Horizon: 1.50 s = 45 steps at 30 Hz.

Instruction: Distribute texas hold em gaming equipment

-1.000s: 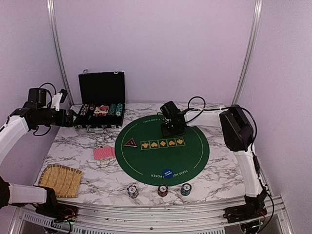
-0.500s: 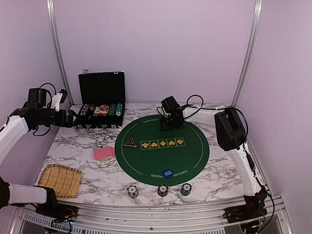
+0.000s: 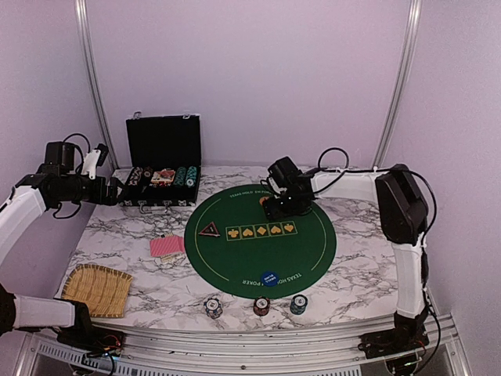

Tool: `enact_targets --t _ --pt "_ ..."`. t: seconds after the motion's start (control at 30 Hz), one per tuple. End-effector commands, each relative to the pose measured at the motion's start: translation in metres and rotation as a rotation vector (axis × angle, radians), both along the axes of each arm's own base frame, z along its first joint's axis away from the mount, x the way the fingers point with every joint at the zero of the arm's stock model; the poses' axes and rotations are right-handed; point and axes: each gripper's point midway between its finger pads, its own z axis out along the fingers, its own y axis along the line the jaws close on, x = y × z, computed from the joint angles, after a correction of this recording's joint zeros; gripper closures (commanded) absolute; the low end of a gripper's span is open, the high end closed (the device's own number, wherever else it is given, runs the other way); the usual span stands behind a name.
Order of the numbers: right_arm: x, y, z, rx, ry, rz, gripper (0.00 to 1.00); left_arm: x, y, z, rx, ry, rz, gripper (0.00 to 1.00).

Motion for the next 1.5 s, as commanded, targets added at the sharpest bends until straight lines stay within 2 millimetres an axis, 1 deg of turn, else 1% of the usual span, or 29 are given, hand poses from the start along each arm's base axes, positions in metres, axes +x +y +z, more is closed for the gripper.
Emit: enact_targets --t 0.0,0.03,0.1,0.17,0.23,0.3,0.33,0.4,0.47,0.57,0.63,0.83,1.0,1.17,1.27,1.47 --pt "-0.097 0.049 0.012 0.039 0.073 0.238 0.25 -0.006 0.001 0.009 0.000 -0.011 0.001 0.01" --pt "-0.118 0.052 0.009 0.034 0.099 0.272 0.26 -0.006 0.000 0.009 0.000 -0.011 0.000 0.01" --pt "-0.153 0.055 0.002 0.018 0.141 0.319 0.27 -0.006 0.000 0.010 -0.002 -0.012 -0.001 0.01" --pt "-0.179 0.054 -0.002 0.008 0.169 0.346 0.27 -0.007 0.000 0.011 -0.001 -0.010 -0.002 0.01" --pt "-0.197 0.052 -0.005 -0.004 0.188 0.363 0.27 -0.007 0.000 0.011 -0.001 -0.010 -0.003 0.01" --pt "-0.211 0.050 -0.008 -0.031 0.200 0.376 0.27 -0.008 0.000 0.012 0.001 -0.012 -0.003 0.01" --pt "-0.214 0.048 -0.010 -0.048 0.202 0.377 0.27 -0.009 0.000 0.013 0.002 -0.012 -0.004 0.01" --pt "-0.217 0.044 -0.013 -0.076 0.202 0.377 0.27 -0.010 0.000 0.014 0.003 -0.015 -0.005 0.01" --pt "-0.216 0.041 -0.016 -0.100 0.197 0.369 0.27 -0.010 0.000 0.017 0.002 -0.021 -0.005 0.01" --pt "-0.213 0.043 -0.017 -0.111 0.191 0.373 0.28 -0.011 -0.001 0.019 -0.004 -0.024 -0.006 0.01" --pt "-0.212 0.045 -0.017 -0.113 0.191 0.379 0.30 -0.011 -0.001 0.020 -0.007 -0.026 -0.006 0.01" --pt "-0.216 0.038 -0.024 -0.141 0.210 0.387 0.34 -0.011 -0.001 0.022 -0.005 -0.031 -0.007 0.01" --pt "-0.220 0.026 -0.029 -0.168 0.217 0.376 0.37 -0.009 -0.002 0.022 -0.008 -0.028 -0.008 0.01" --pt "-0.219 0.013 -0.031 -0.204 0.200 0.350 0.42 -0.009 -0.003 0.024 -0.014 -0.033 -0.013 0.01" --pt "-0.216 0.004 -0.029 -0.212 0.190 0.324 0.44 -0.010 -0.004 0.025 -0.019 -0.034 -0.018 0.01" --pt "-0.207 -0.019 -0.024 -0.212 0.181 0.261 0.48 -0.010 -0.004 0.026 -0.019 -0.036 -0.021 0.01"
